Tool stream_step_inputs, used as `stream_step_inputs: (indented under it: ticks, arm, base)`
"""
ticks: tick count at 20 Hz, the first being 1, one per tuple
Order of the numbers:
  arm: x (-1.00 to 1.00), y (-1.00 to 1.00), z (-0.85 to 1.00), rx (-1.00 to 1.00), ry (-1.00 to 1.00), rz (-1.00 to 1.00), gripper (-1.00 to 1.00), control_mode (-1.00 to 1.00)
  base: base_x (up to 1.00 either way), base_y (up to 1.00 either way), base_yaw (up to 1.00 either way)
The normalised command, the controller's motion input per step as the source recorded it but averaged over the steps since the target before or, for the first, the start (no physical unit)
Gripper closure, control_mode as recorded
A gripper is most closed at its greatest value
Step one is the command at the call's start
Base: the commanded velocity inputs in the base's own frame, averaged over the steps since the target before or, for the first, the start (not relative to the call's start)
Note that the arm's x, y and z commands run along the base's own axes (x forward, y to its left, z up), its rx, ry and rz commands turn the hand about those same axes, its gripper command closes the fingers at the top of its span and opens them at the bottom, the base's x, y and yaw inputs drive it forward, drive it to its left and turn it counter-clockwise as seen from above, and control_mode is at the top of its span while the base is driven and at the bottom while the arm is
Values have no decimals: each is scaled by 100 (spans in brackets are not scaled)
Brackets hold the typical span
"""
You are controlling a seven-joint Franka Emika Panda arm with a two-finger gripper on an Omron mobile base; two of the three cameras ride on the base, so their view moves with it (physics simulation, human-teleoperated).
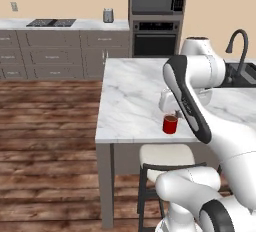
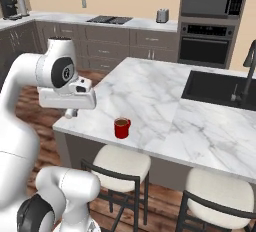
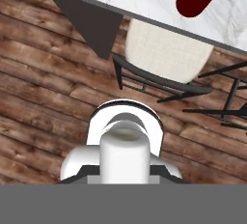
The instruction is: Pick up the marshmallow and place it in the cup of hot chocolate on the dining counter.
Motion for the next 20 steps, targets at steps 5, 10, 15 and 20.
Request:
stream_step_inputs:
  ticks: [5,10,15,20]
  arm:
    - [79,0,0,3,3,-6,100,-100]
    - [86,-3,-4,2,12,-4,100,-100]
    - [37,-17,-9,0,11,-4,100,-100]
    - [2,-15,-8,0,6,0,100,-100]
  base:
    - [0,0,0]
    - [0,0,0]
    - [0,0,0]
    - [0,0,0]
